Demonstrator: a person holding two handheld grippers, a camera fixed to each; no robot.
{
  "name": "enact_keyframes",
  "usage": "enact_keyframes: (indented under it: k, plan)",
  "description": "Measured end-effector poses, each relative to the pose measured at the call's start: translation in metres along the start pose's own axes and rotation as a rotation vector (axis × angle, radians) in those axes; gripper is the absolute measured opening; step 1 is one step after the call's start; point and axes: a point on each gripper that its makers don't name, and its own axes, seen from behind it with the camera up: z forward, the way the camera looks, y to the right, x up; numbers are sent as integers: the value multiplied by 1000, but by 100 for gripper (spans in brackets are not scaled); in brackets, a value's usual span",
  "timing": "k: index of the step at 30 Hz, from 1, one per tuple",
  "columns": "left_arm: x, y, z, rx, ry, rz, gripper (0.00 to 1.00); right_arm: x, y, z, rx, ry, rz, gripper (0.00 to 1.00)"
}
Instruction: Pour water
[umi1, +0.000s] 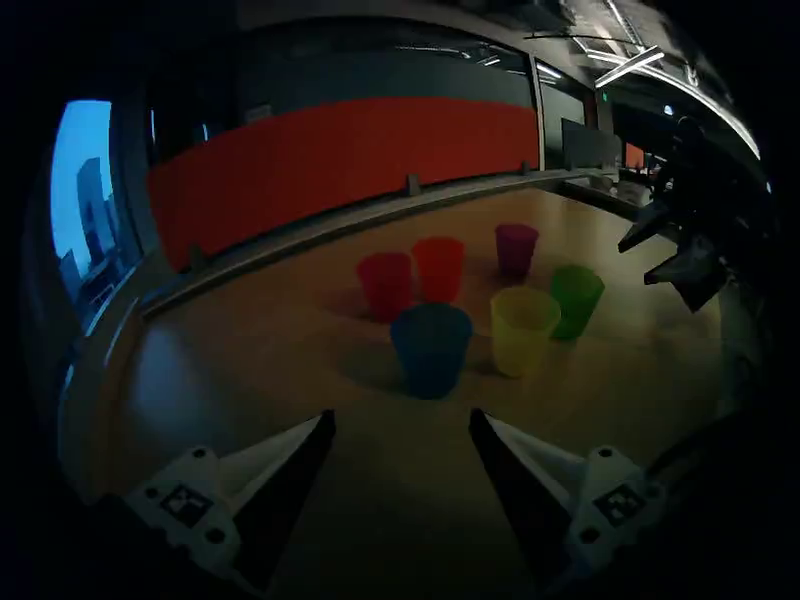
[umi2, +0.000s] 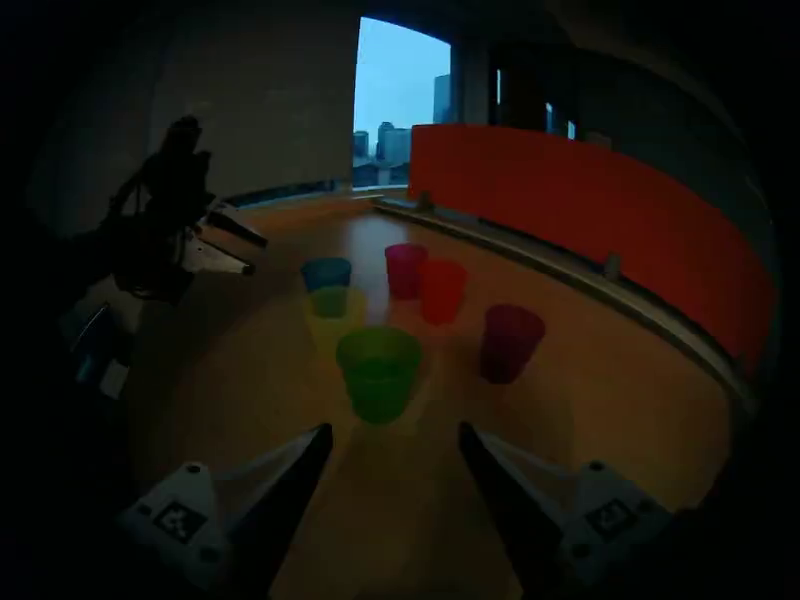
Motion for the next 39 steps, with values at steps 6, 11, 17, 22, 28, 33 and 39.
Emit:
enact_keyframes:
  k: [6, 11, 17, 22, 28, 33, 39]
  plan:
    - [16, -4, -12, 53, 82, -7, 100, 15, 10, -8, -78, 40, 17, 98]
    - [33, -11, -22, 107, 155, -25, 100, 28, 22, -15, -153, 82, 45, 98]
    - [52, -20, -29, 163, 244, -95, 100, 39, 34, -21, -252, 127, 60, 98]
    - [67, -26, -35, 212, 312, -144, 100, 54, 53, -30, -342, 195, 114, 98]
    - [85, -25, -40, 237, 384, -198, 100, 78, 85, -51, -461, 323, 212, 98]
    - [97, -28, -43, 277, 430, -228, 100, 91, 109, -72, -554, 412, 256, 98]
    - [113, -34, -51, 321, 495, -254, 99, 98, 131, -99, -677, 489, 251, 98]
